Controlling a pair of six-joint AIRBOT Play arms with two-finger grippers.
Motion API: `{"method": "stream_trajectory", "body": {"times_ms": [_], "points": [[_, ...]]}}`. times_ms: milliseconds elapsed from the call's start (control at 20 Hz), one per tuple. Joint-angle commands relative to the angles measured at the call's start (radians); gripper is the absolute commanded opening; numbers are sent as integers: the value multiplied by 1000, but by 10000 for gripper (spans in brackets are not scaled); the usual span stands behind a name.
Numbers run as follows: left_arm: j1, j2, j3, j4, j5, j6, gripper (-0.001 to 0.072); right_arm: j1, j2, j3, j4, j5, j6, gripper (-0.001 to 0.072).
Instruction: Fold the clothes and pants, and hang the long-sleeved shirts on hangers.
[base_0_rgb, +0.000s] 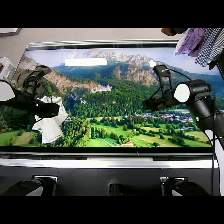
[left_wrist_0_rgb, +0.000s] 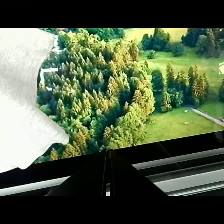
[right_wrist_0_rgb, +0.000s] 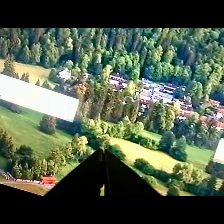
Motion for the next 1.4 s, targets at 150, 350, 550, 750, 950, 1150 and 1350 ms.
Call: {"method": "stream_trajectory", "body": {"times_ms": [150,350,550,750,950,1150,1350], "points": [[-1,0,0,0,0,0,18,1,1,1,0,0,0,32],[0,0,0,0,0,0,18,1,1,1,0,0,0,32],[-1,0,0,0,0,0,19,1,1,1,0,0,0,32],[-1,0,0,0,0,0,18,1,1,1,0,0,0,32],[0,0,0,0,0,0,18,1,1,1,1,0,1,32],[0,0,0,0,1,0,21,1,1,1,0,0,0,32],[21,-16,0,82,-25,-26,98,1,1,1,0,-6,0,32]]}}
